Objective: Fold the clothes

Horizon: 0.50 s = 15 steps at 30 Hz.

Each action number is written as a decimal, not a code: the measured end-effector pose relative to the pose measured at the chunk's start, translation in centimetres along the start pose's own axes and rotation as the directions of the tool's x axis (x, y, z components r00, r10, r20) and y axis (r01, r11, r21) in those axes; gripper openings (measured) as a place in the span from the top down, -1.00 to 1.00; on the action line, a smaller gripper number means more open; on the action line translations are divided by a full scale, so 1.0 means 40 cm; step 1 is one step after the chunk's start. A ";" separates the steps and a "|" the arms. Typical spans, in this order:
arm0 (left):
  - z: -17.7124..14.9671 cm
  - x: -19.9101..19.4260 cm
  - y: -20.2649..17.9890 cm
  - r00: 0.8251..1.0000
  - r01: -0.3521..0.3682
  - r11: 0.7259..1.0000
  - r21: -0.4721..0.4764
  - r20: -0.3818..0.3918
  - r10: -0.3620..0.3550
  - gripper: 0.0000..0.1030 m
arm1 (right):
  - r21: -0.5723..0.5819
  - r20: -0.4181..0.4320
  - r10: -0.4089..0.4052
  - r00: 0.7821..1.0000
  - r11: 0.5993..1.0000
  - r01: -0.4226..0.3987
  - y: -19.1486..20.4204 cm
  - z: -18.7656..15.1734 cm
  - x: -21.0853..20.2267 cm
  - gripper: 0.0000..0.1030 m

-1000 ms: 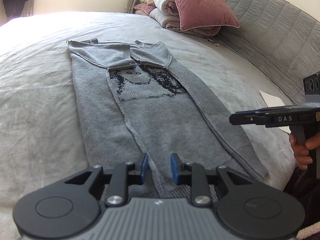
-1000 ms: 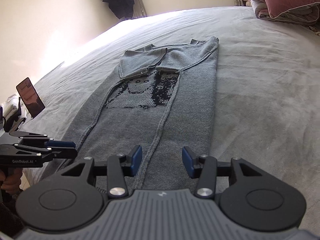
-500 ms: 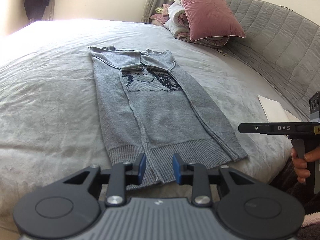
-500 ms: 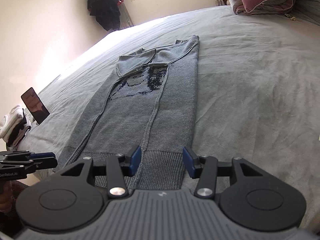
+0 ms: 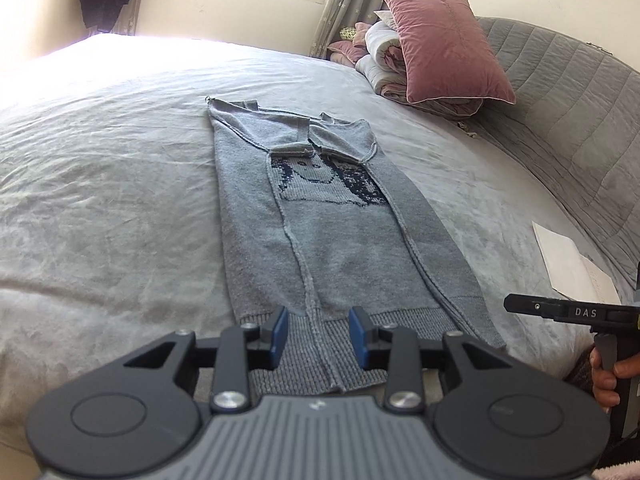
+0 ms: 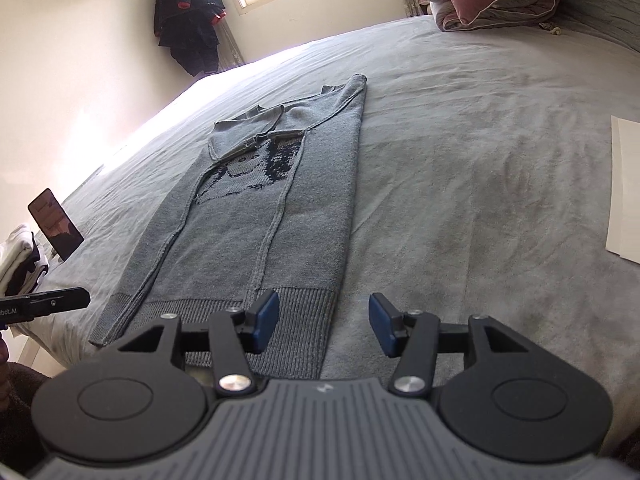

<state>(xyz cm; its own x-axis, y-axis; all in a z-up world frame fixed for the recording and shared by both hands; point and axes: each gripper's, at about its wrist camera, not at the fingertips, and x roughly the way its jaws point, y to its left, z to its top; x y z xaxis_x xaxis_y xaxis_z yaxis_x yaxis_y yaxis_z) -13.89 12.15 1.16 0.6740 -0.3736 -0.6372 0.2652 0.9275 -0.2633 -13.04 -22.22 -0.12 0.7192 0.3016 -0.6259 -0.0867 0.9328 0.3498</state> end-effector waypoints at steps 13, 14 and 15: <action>-0.004 -0.011 0.039 1.000 -0.030 0.999 -0.041 0.002 0.030 0.34 | 0.006 -0.011 0.003 1.000 1.000 -0.003 0.001 0.003 0.006 -0.05; -0.003 -0.012 0.043 1.000 -0.030 0.999 -0.044 0.001 0.030 0.34 | 0.006 -0.014 0.002 1.000 1.000 -0.002 0.001 0.004 0.007 -0.05; -0.002 -0.013 0.048 1.000 -0.030 0.998 -0.048 -0.004 0.029 0.33 | 0.006 -0.016 0.000 1.000 1.000 0.000 0.001 0.005 0.006 -0.05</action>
<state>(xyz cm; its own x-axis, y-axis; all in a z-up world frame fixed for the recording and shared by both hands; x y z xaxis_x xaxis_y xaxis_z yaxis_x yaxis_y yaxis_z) -13.78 14.14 0.92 0.6790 -0.3461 -0.6474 0.2116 0.9367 -0.2789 -12.72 -22.15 -0.12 0.7083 0.3051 -0.6366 -0.0831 0.9316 0.3540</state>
